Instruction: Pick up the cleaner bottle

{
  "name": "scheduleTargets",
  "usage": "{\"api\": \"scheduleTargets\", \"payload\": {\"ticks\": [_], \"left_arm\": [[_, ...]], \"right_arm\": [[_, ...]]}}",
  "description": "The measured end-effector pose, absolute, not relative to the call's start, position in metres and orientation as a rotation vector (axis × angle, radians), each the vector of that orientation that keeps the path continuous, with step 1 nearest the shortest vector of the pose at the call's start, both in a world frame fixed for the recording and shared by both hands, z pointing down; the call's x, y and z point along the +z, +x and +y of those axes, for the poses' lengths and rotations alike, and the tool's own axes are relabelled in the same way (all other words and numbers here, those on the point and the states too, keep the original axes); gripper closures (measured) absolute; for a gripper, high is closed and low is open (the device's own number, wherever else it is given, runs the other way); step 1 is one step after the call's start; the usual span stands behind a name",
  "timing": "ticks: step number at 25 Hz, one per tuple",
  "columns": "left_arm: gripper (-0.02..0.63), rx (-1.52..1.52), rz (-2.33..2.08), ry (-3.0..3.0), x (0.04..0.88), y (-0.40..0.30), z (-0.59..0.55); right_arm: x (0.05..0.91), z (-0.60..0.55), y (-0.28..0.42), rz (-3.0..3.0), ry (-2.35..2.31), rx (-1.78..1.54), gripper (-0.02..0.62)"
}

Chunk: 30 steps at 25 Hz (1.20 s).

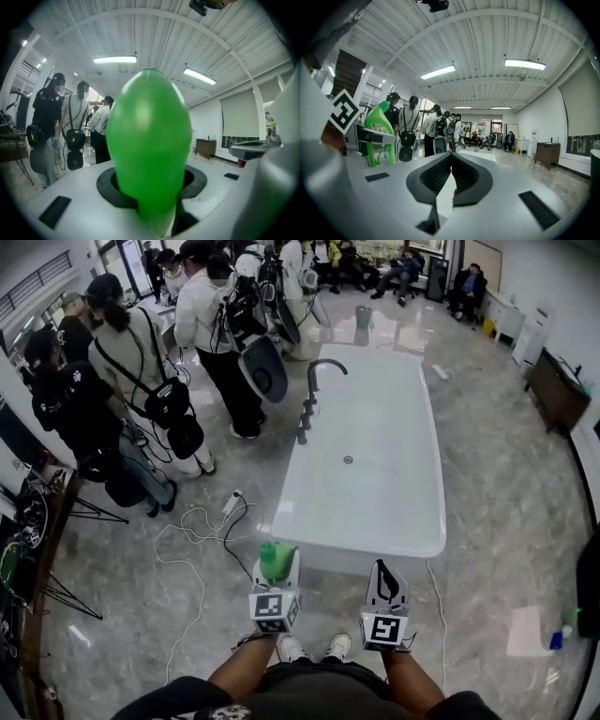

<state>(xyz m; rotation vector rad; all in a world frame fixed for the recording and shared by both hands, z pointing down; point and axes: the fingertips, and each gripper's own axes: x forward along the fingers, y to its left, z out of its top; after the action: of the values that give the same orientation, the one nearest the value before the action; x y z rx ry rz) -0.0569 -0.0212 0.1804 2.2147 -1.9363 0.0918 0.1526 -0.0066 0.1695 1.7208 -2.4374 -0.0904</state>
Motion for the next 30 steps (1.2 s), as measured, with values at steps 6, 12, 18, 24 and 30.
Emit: {"api": "scheduleTargets", "payload": {"ticks": [6,12,18,24,30], "left_arm": [[0.426,0.094,-1.898,2.232,0.166,-0.053,0.007],[0.426,0.077,-1.906,2.262,0.156,-0.051,0.01],[0.426,0.082,-1.941,2.268,0.151,-0.068,0.009],[0.426,0.076,-1.94,2.264,0.157,-0.066,0.009],[0.426,0.083,-1.927,2.281,0.157,-0.063,0.005]], "right_arm": [[0.146,0.021,0.151,-2.452,1.739,-0.123,0.58],[0.147,0.028,0.152,-2.434,1.746,-0.117,0.58],[0.145,0.027,0.139,-2.439,1.737,-0.12,0.581],[0.149,0.024,0.146,-2.416,1.76,-0.11,0.58],[0.149,0.019,0.141,-2.419,1.76,-0.126,0.58]]}}
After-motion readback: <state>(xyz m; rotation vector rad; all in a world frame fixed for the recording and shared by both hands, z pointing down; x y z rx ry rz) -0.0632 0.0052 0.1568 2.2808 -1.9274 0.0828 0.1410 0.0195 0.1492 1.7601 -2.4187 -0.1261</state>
